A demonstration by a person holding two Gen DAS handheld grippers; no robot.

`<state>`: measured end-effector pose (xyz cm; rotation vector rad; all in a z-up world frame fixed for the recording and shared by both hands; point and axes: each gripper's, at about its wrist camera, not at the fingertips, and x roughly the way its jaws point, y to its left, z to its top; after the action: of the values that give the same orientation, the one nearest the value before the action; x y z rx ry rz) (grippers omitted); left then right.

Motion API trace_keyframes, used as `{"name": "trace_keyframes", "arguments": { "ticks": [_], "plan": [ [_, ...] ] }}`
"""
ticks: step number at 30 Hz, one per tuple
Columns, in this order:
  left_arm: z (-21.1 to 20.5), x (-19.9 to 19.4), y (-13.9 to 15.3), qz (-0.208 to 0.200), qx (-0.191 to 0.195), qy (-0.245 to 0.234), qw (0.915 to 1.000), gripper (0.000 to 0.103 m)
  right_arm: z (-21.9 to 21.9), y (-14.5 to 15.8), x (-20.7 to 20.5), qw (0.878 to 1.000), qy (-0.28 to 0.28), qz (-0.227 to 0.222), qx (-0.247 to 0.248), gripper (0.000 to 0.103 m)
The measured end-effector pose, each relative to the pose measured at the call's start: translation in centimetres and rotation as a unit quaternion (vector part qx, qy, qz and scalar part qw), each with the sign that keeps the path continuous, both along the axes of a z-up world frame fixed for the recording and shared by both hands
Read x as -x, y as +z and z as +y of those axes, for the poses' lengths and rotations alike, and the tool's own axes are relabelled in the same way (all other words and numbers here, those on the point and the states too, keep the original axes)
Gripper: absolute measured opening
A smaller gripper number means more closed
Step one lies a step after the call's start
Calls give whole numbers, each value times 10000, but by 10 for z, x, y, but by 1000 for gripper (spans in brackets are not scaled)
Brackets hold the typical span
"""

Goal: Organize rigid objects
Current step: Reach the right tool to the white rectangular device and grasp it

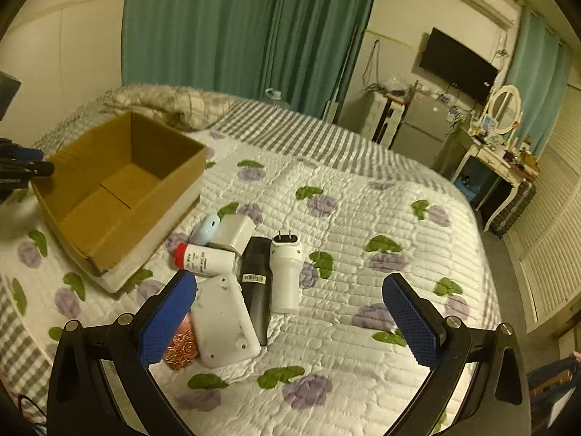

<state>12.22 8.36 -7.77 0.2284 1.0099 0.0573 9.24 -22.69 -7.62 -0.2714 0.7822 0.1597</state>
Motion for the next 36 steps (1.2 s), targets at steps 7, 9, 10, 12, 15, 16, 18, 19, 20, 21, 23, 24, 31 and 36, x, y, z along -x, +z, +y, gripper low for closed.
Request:
{"name": "trace_keyframes", "arguments": {
  "ticks": [7,9,10,12,15,16,18,19,20,21,23,24,31,36],
  "plan": [
    [-2,-4,-2,102,-220,-40,9997,8,12,-46,-14,9974,365,612,95,103],
    [-2,-4,-1,141,-218,-58,9996,7,16,-59,-16,9955,472,807,129,103],
    [-3,-5,-2,155,-263,-83,9995,7,18,-64,-15,9947,523,874,146,103],
    [-4,-5,-1,175,-304,-98,9993,7,24,-74,-16,9923,668,1015,246,103],
    [-4,-6,-1,196,-278,-77,9994,7,35,-85,-17,9879,885,1218,368,103],
    [-4,-7,-1,205,-273,-70,9994,7,38,-89,-18,9866,934,1280,398,103],
    [-4,-7,-2,215,-294,-74,9993,7,44,-98,-21,9826,1045,1456,487,100],
    [-5,-6,-2,219,-334,-94,9992,7,46,-103,-24,9808,1083,1537,516,95],
    [-5,-6,-2,225,-362,-106,9990,7,49,-107,-26,9787,1119,1635,540,93],
    [-6,-6,-2,229,-370,-109,9990,7,50,-111,-28,9770,1135,1720,556,89],
    [-5,-6,-3,235,-369,-114,9990,7,53,-116,-33,9753,1128,1805,581,85],
    [-5,-6,-3,234,-367,-115,9990,7,54,-118,-35,9750,1126,1823,592,84],
    [-5,-6,-3,236,-375,-118,9990,7,58,-125,-47,9737,1032,1946,577,79],
    [-6,-6,-3,238,-355,-113,9990,7,63,-124,-49,9740,1084,1882,637,68]
  ]
}}
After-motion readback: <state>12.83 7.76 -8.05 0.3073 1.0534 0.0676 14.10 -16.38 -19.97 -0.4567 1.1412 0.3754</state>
